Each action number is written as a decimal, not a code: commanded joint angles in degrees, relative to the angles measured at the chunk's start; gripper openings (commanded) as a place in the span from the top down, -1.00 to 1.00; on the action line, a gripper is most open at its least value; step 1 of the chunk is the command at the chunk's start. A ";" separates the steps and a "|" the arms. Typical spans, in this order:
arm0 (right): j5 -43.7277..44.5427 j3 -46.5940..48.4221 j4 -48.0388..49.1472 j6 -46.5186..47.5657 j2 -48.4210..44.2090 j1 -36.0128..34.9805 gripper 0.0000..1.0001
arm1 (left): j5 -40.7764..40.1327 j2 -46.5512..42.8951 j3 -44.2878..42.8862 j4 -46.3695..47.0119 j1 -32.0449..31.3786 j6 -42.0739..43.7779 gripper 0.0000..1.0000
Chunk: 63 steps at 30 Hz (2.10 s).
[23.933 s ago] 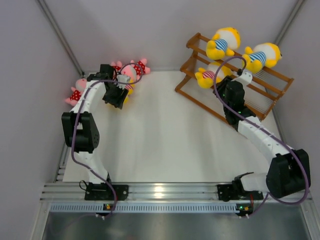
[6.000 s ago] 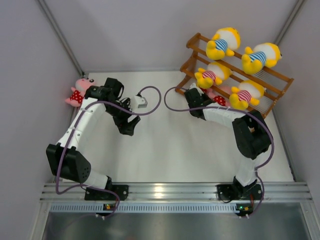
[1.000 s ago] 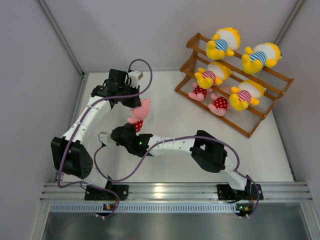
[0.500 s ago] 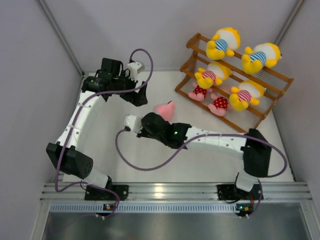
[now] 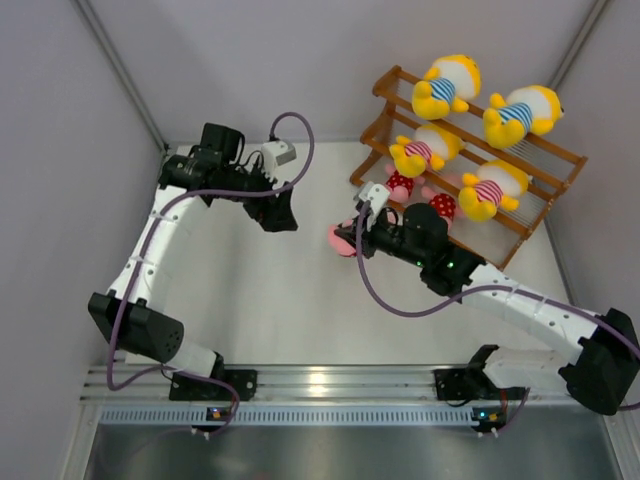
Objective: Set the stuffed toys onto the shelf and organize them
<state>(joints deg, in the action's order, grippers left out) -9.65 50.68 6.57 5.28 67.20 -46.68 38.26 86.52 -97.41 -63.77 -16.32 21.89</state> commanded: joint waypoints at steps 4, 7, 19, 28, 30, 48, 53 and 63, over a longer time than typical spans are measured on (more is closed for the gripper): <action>-11.96 1.18 15.13 -4.05 -3.13 1.94 1.00 | 9.89 -2.50 2.31 -2.59 -2.58 4.56 -0.75; -15.39 2.32 17.77 -4.22 -2.51 2.73 1.00 | 13.68 -3.02 1.96 -2.68 -2.93 5.27 -0.72; -19.79 4.96 21.73 -7.12 0.56 3.08 1.00 | 23.35 -2.59 0.90 -3.73 -3.02 6.68 -0.59; -21.28 5.31 26.12 -10.02 2.58 3.08 1.00 | 23.44 0.66 -2.61 -3.73 -3.11 3.25 -0.40; -21.90 5.57 26.48 -10.81 3.37 3.08 1.00 | 22.91 1.81 -3.14 -3.73 -3.11 2.46 -0.31; -24.54 17.41 -2.22 -9.96 5.04 7.29 -0.63 | 7.98 0.41 -0.69 -3.65 -3.81 11.74 1.00; -26.20 19.82 -17.91 -3.44 5.05 8.79 -0.80 | 3.93 -1.70 3.62 -3.65 -3.81 19.41 1.00; -29.46 19.71 -15.26 -0.89 8.73 8.79 -0.83 | 4.89 -2.41 5.47 -6.10 -4.60 23.29 1.00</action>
<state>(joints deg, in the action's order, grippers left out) -36.60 67.53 -8.19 1.52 74.04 -38.17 42.28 86.52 -92.66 -68.53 -20.25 41.56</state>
